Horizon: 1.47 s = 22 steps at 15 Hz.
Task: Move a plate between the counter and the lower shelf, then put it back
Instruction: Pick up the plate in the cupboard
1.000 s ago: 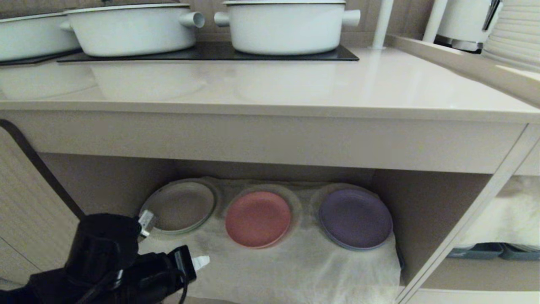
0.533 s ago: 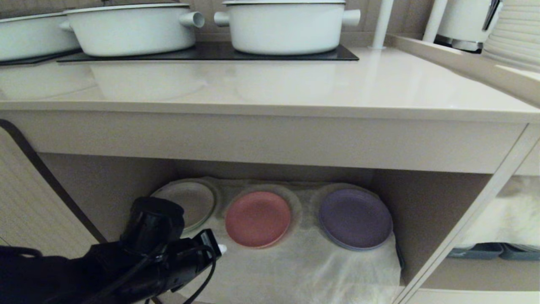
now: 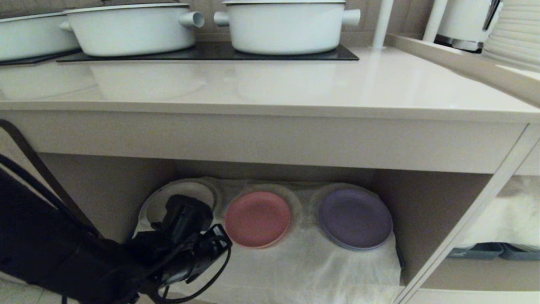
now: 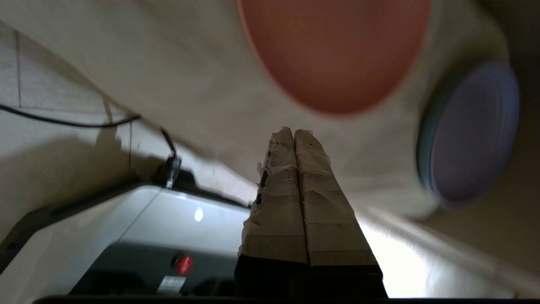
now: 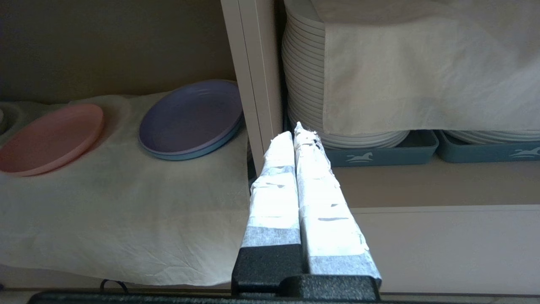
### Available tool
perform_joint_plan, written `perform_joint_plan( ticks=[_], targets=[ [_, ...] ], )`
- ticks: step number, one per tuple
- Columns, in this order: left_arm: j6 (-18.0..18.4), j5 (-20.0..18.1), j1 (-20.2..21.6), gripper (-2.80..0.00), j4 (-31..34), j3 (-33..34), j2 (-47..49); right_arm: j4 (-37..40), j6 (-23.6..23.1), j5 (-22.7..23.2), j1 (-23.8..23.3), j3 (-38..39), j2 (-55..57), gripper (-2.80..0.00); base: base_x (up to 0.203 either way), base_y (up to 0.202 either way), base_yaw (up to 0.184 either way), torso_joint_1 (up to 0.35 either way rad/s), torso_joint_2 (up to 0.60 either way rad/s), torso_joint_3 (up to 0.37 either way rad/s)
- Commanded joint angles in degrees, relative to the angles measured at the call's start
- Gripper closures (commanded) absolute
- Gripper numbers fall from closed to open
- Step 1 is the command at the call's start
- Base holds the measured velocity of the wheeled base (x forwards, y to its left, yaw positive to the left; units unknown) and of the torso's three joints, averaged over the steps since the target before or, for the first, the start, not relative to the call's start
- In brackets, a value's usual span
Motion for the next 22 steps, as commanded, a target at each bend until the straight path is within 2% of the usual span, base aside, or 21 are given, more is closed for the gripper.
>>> perform_joint_plan(
  ticks=[1,3,16,18,22],
  targets=[
    [-1.47,2.32,0.39,0.0,-0.24,-2.26,3.54,-0.02,0.08,-0.03,0.0,0.0,0.0,0.0,0.0,0.0,0.0,0.0,0.0,0.0],
    [-1.58,3.98,0.32,0.0,-0.44,-3.58,4.88,-0.02,0.0,-0.03,0.0,0.0,0.0,0.0,0.0,0.0,0.0,0.0,0.0,0.0],
    [-1.4,6.21,0.29,0.0,0.06,-11.01,11.05,-0.02,0.0,-0.03,0.0,0.0,0.0,0.0,0.0,0.0,0.0,0.0,0.0,0.0],
    [-1.4,6.52,0.31,0.0,3.25,-11.31,11.05,-0.02,0.0,-0.03,0.0,0.0,0.0,0.0,0.0,0.0,0.0,0.0,0.0,0.0],
    [-1.22,10.1,0.58,0.0,9.71,-13.19,11.85,-0.02,0.0,-0.03,0.0,0.0,0.0,0.0,0.0,0.0,0.0,0.0,0.0,0.0]
  ],
)
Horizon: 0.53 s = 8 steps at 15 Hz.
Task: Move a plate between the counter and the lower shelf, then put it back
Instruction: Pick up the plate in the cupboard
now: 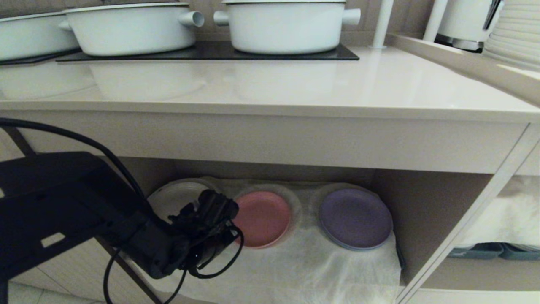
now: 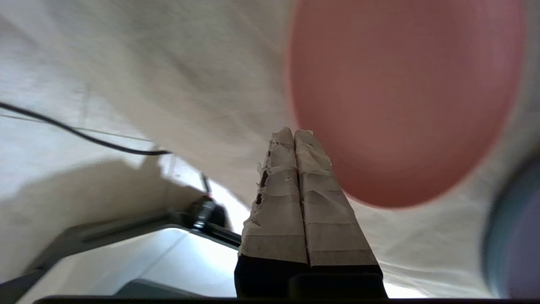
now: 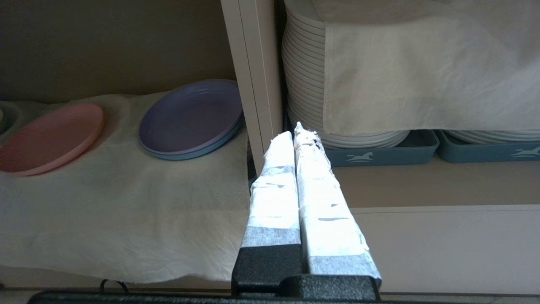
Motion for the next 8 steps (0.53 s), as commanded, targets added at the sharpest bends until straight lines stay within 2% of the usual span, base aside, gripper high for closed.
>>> perform_joint_plan(
  ticks=[1,5,8],
  targets=[
    [-0.12,0.75,0.14,0.0,1.96,-1.12,0.33,-0.02,0.02,-0.01,0.0,0.0,0.0,0.0,0.0,0.0,0.0,0.0,0.0,0.0],
    [-0.02,-1.32,0.31,0.0,9.28,-1.74,-0.04,-0.02,0.02,-0.01,0.0,0.0,0.0,0.0,0.0,0.0,0.0,0.0,0.0,0.0],
    [0.07,-2.27,0.32,0.0,10.67,-2.71,-0.2,-0.02,0.02,-0.01,0.0,0.0,0.0,0.0,0.0,0.0,0.0,0.0,0.0,0.0]
  ],
)
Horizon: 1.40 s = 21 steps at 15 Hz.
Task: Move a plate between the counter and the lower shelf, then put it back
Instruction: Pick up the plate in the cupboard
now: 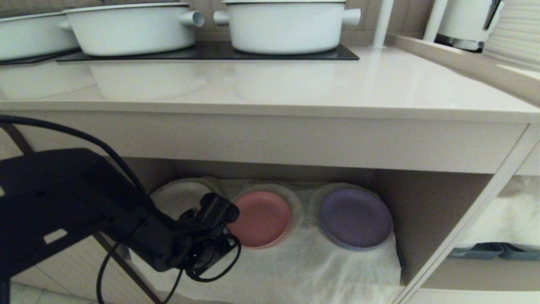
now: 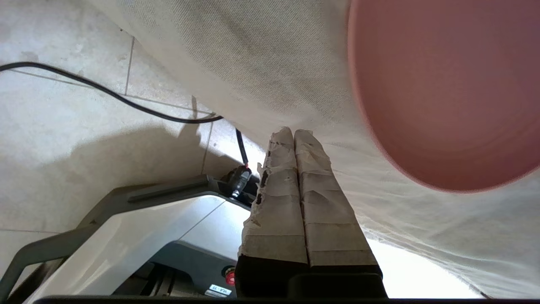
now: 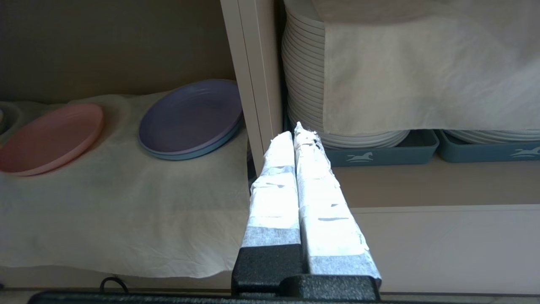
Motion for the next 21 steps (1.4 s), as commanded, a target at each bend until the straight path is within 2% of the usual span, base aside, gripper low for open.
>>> perform_joint_plan(
  ticks=[1,7,11,12,21],
  targets=[
    [-0.25,0.16,-0.02,0.0,-0.07,-0.52,-0.36,-0.02,0.02,-0.01,0.0,0.0,0.0,0.0,0.0,0.0,0.0,0.0,0.0,0.0],
    [2.37,0.22,-0.01,0.0,0.03,-2.87,0.86,-0.02,0.11,-0.01,0.0,0.0,0.0,0.0,0.0,0.0,0.0,0.0,0.0,0.0],
    [2.29,0.33,0.34,0.0,-0.31,-4.74,2.45,-0.02,0.08,-0.01,0.0,0.0,0.0,0.0,0.0,0.0,0.0,0.0,0.0,0.0],
    [2.05,0.33,0.34,-2.8,-0.31,-4.95,2.73,-0.02,0.02,-0.01,0.0,0.0,0.0,0.0,0.0,0.0,0.0,0.0,0.0,0.0],
    [2.33,0.42,0.33,-2.8,0.16,-5.55,3.52,-0.02,0.02,-0.01,0.0,0.0,0.0,0.0,0.0,0.0,0.0,0.0,0.0,0.0]
  ],
)
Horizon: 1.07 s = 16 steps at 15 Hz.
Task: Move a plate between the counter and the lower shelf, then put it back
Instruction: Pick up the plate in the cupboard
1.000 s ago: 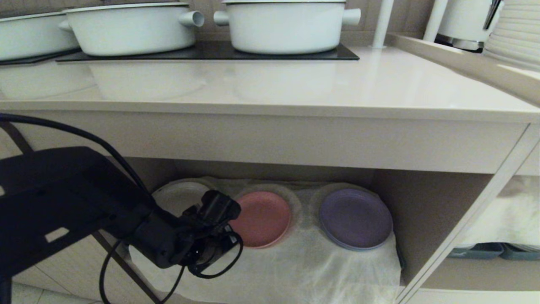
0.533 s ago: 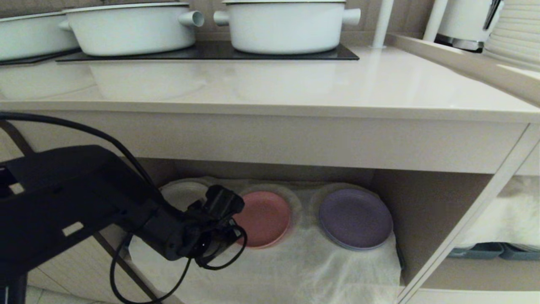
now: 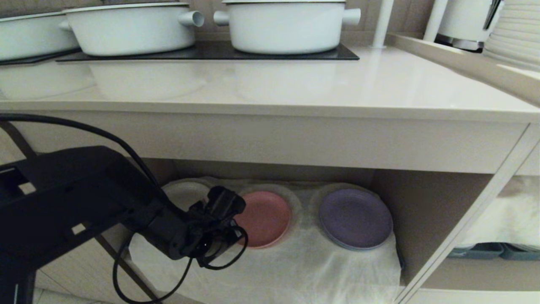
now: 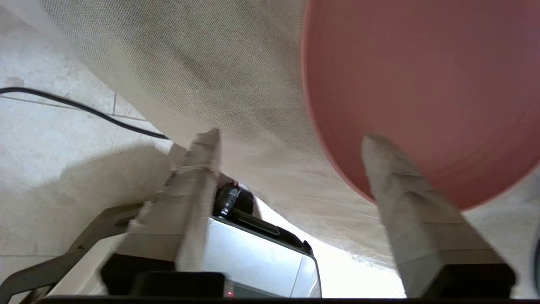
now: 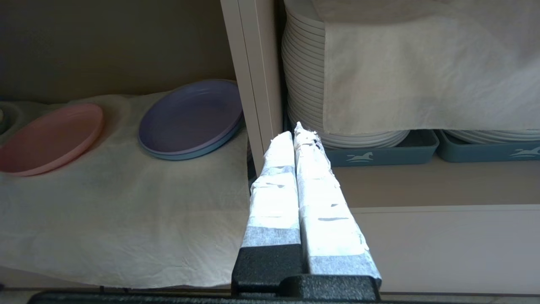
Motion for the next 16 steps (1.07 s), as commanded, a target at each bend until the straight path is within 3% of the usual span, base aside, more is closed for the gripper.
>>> perform_joint_plan(
  ticks=[1,16],
  targets=[
    [-0.39,0.07,-0.1,-2.8,0.13,-0.31,0.5,-0.02,0.0,-0.03,0.0,0.0,0.0,0.0,0.0,0.0,0.0,0.0,0.0,0.0],
    [-0.3,0.12,-0.36,-2.8,0.05,-6.28,4.95,-0.02,0.09,-0.03,0.0,0.0,0.0,0.0,0.0,0.0,0.0,0.0,0.0,0.0]
  ],
)
